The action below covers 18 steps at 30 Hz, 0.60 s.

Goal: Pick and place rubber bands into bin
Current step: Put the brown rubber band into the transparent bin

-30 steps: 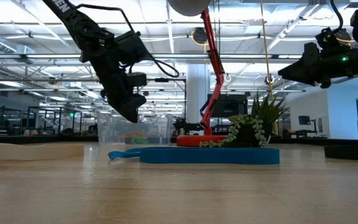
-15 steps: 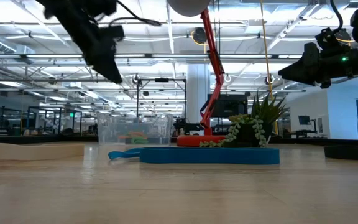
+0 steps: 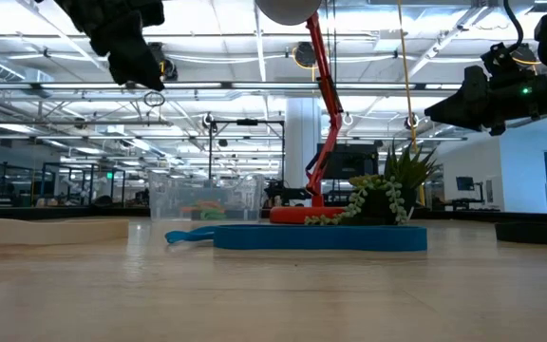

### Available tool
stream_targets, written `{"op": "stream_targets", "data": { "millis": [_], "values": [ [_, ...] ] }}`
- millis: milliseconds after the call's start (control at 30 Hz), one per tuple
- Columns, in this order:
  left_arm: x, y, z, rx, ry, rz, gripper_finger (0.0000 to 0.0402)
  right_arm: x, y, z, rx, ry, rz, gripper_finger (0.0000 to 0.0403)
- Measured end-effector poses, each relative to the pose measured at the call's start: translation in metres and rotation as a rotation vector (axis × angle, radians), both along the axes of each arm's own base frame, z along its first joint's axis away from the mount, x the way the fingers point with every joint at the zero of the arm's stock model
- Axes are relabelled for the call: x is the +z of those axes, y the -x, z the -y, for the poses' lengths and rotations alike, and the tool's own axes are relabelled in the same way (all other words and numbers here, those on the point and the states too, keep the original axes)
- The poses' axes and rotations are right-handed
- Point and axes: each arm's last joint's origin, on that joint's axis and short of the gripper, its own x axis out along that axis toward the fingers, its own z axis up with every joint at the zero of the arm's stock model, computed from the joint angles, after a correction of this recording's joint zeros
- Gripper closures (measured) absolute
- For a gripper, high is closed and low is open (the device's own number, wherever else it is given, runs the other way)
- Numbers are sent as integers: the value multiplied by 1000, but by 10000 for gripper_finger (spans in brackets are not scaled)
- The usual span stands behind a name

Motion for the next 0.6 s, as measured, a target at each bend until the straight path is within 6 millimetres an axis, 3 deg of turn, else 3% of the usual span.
{"op": "stream_targets", "data": {
  "millis": [267, 600],
  "values": [
    [-13, -14, 21, -63, 52, -69, 236, 0, 0, 0, 0, 0, 0, 261],
    [-54, -43, 55, -40, 74, -278, 236, 0, 0, 0, 0, 0, 1, 261]
  ]
}}
